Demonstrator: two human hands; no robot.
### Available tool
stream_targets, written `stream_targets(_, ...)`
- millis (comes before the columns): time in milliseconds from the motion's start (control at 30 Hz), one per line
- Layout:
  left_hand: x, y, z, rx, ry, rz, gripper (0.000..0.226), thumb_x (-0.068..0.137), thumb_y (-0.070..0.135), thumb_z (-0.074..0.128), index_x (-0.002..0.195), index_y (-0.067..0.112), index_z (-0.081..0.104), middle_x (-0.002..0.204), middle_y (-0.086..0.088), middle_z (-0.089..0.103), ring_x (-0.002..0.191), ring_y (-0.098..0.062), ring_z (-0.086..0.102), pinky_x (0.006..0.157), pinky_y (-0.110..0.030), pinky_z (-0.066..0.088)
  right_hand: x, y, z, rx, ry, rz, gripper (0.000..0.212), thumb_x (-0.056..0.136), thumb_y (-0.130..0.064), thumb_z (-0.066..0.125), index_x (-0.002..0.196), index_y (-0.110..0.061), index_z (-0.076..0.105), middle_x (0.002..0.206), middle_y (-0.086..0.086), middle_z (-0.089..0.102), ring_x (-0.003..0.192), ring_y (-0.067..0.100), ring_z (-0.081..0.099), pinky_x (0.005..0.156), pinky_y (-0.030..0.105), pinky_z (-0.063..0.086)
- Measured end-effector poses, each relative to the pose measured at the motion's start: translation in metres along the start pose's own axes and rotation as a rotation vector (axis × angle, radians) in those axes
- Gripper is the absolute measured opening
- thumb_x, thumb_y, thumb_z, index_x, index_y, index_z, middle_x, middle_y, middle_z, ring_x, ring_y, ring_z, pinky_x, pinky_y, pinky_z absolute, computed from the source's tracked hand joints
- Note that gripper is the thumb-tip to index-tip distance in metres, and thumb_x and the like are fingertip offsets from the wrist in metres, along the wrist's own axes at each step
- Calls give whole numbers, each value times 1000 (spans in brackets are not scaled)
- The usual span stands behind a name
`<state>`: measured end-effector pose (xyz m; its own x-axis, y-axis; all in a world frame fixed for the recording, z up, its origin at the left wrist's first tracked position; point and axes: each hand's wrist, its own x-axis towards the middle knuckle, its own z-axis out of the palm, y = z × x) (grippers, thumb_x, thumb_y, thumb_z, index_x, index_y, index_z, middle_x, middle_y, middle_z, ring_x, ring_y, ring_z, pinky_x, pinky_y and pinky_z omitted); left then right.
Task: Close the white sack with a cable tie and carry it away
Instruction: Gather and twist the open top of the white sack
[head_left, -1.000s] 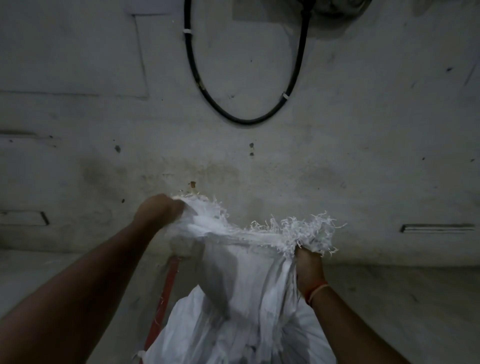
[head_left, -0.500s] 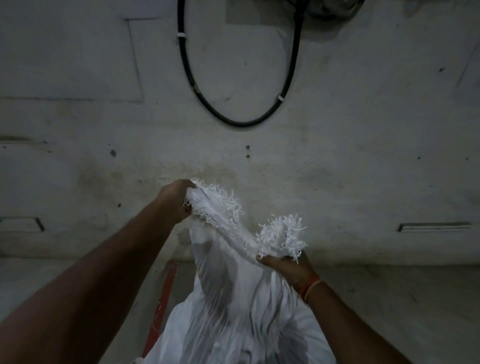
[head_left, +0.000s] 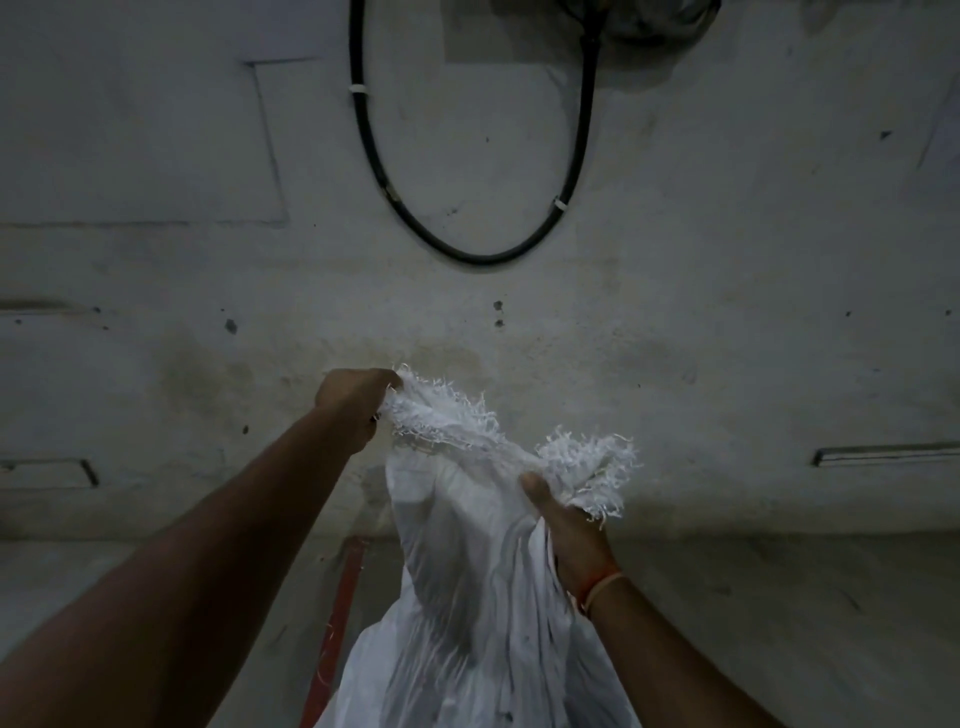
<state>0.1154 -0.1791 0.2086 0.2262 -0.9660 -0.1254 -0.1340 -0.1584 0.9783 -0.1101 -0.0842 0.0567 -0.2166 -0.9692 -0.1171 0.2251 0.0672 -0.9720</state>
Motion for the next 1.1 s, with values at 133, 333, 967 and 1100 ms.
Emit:
stream_targets(133, 9, -6, 1, 64, 72, 69, 16, 77, 10, 76, 88, -1, 74, 70, -15, 56, 46, -22, 45, 39, -19, 32, 3, 2, -3, -51, -156, -96, 46, 66, -24, 89, 107, -11, 76, 110, 3, 76, 104, 15, 72, 90, 27, 56)
stream_targets(333, 5, 0, 10, 85, 7, 98, 20, 73, 10, 76, 83, -5, 67, 59, -10, 45, 39, -20, 38, 40, -20, 30, 20, 5, 3, 5, -148, -85, 39, 79, -23, 78, 115, -11, 71, 114, 3, 75, 107, 18, 70, 85, 22, 58)
stream_targets(967, 46, -48, 15, 119, -442, 765, 48, 61, 14, 72, 108, 7, 61, 95, -21, 73, 80, -34, 74, 75, -36, 54, 21, 15, 30, 34, -298, 76, 57, 58, -38, 89, 106, -9, 77, 114, 11, 74, 112, 27, 67, 106, 41, 46)
stream_targets(1100, 22, -32, 47, -336, -385, 222, 37, 63, 25, 73, 94, 8, 62, 82, -13, 62, 70, -26, 63, 68, -31, 52, 25, 8, 35, 67, -275, 120, 39, 75, -29, 78, 106, -6, 75, 114, 16, 73, 104, 27, 71, 97, 40, 52)
